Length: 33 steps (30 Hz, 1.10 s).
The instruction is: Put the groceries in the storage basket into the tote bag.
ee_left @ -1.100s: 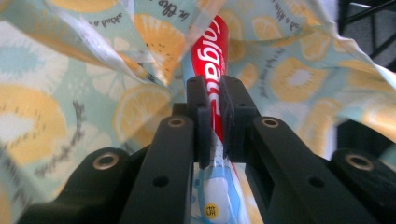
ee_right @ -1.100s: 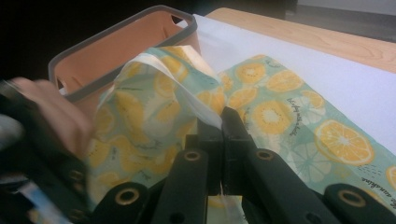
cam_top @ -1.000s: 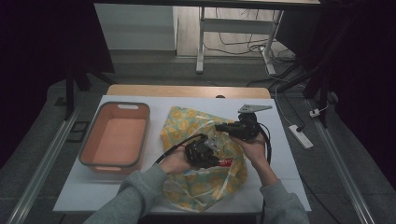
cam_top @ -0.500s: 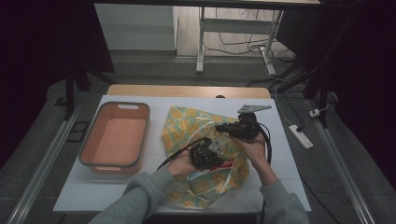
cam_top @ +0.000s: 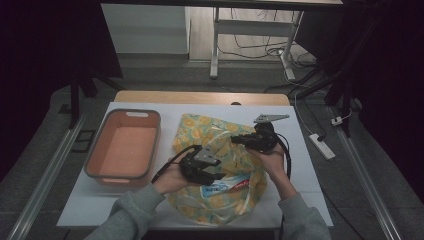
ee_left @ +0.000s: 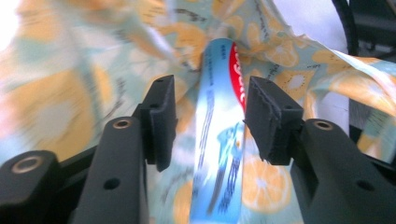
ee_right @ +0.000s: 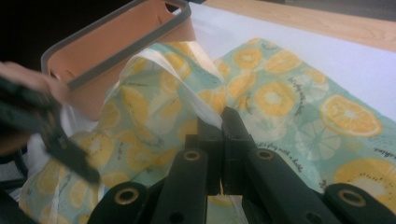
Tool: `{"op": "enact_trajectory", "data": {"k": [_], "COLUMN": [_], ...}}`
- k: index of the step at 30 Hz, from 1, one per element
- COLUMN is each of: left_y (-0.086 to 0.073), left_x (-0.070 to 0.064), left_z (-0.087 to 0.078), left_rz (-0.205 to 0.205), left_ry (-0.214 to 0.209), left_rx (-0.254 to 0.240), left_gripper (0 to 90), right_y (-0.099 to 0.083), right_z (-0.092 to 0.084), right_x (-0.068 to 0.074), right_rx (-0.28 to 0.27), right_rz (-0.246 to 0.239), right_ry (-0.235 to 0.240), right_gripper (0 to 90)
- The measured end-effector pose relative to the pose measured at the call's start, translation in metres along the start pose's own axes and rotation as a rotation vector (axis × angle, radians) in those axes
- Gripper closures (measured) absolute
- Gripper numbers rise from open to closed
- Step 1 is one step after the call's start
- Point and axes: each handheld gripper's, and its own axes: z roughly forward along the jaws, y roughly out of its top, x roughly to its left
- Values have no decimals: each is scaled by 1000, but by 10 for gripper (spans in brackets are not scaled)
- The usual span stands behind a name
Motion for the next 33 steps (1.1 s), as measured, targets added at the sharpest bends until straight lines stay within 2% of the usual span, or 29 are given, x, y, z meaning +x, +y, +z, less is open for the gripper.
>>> {"op": "enact_trajectory", "data": {"k": [3, 5, 6, 9, 11, 13, 19, 26, 27, 28, 29, 31, 33], "left_y": [-15, -25, -28, -44, -51, -59, -71, -79, -80, -80, -81, -81, -81], "left_x": [5, 8, 11, 20, 23, 27, 33, 36, 37, 37, 38, 38, 36], "left_z": [-19, -29, -32, -45, -50, -56, -68, -72, -73, -73, -73, -73, -73], "left_rz": [-41, -83, -99, -182, -219, -233, -266, -279, -282, -286, -290, -297, -295], "left_ry": [40, 73, 78, 82, 99, 104, 116, 126, 127, 130, 135, 149, 154], "left_rx": [-14, -27, -27, -23, -18, -18, -32, -26, -26, -25, -22, -15, -10], "left_gripper": [494, 478, 470, 441, 432, 431, 426, 421, 419, 415, 408, 378, 367], "right_y": [-4, -7, -8, -14, -19, -24, -35, -45, -47, -48, -48, -46, -44], "right_z": [1, 0, -1, -3, -5, -7, -6, -9, -10, -11, -13, -19, -27], "right_x": [3, 4, 5, 8, 12, 17, 31, 43, 45, 47, 49, 54, 60], "right_rx": [16, 20, 24, 34, 49, 58, 86, 105, 103, 101, 94, 57, 12], "right_rz": [-6, -6, -5, -7, -12, -21, -30, -52, -69, -86, -104, -113, -114], "right_ry": [1, 2, 1, 2, 0, 1, 45, 69, 74, 73, 56, 35, 30], "right_gripper": [885, 885, 885, 885, 885, 884, 884, 867, 838, 772, 665, 489, 384]}}
